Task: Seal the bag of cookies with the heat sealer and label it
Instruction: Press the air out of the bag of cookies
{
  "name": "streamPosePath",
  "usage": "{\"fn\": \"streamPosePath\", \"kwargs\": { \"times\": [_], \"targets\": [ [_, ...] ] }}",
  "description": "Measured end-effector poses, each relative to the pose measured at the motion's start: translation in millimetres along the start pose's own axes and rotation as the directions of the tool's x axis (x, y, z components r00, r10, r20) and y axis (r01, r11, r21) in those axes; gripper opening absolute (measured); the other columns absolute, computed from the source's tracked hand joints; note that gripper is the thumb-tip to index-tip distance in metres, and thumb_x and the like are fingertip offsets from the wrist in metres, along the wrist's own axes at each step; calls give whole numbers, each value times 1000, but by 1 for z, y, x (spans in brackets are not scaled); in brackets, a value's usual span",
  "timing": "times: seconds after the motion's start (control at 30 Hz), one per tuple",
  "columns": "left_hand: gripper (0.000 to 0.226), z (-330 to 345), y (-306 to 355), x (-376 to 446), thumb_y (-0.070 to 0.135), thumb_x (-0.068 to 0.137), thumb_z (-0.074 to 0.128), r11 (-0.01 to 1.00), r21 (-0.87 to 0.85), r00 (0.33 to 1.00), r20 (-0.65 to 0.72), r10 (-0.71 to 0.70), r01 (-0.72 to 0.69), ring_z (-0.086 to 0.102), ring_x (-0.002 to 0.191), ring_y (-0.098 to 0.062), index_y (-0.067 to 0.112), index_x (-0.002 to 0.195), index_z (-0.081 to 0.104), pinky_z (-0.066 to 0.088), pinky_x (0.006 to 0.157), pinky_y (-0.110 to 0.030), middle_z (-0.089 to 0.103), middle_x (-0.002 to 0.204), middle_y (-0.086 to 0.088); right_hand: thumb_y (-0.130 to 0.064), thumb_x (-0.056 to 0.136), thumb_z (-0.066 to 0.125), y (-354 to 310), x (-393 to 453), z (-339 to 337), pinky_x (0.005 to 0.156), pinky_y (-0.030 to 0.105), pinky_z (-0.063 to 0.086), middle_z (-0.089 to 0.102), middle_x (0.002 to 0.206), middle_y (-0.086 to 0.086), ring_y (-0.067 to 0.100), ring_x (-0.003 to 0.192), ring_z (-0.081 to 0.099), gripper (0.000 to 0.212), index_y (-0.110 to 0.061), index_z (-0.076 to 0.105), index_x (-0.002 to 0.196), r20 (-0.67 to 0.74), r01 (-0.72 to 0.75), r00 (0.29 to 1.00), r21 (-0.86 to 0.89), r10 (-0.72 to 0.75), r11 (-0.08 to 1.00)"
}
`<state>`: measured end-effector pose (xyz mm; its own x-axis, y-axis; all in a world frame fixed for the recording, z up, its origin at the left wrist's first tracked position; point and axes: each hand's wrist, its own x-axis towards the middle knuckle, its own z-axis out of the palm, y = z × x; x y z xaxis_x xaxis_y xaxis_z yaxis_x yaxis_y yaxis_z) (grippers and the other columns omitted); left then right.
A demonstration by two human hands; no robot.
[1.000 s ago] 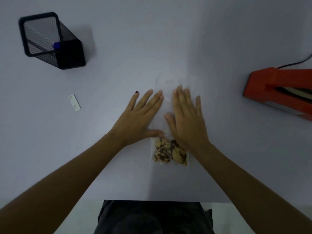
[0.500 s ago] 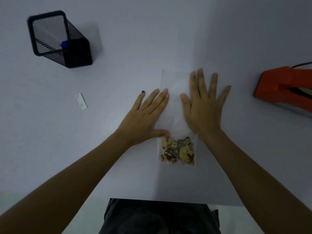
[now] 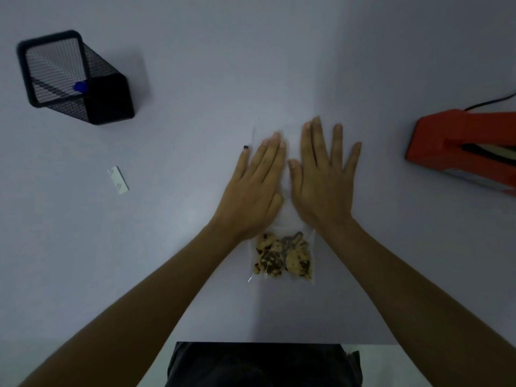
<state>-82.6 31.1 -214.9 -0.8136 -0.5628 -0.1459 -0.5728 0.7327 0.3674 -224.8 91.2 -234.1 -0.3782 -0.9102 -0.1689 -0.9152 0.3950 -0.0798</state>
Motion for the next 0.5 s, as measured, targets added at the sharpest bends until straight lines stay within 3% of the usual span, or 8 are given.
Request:
{"fn": "streamPosePath", "kwargs": {
  "times": [0.23,0.37,0.5],
  "targets": [
    [57,8,-23,10,32,100,18,982,187,999,-2,38,-37,6,147,-19,7,150,10,9,119,-50,9,159,-10,-43,102,18,-1,1,1,116,60,5,11,161,5,33,148,5,60,-12,12,153,-9,-9,1000,17,9,1000],
    [59,1,-44,9,35,100,16,972,207,993,-42,-107,114,-1,147,-22,9,151,3,3,119,-48,2,160,-10,-44,101,19,-2,1,-1,116,60,5,10,161,5,33,148,5,61,-12,12,153,-10,-14,1000,21,14,1000],
    [60,-13,-46,7,33,98,17,961,116,965,-97,-242,252,-2,147,-26,6,150,3,-2,120,-44,1,159,-13,-44,101,20,-2,1,0,115,60,6,11,161,6,33,148,5,61,-12,12,153,-12,-14,1000,21,14,1000]
  ]
}}
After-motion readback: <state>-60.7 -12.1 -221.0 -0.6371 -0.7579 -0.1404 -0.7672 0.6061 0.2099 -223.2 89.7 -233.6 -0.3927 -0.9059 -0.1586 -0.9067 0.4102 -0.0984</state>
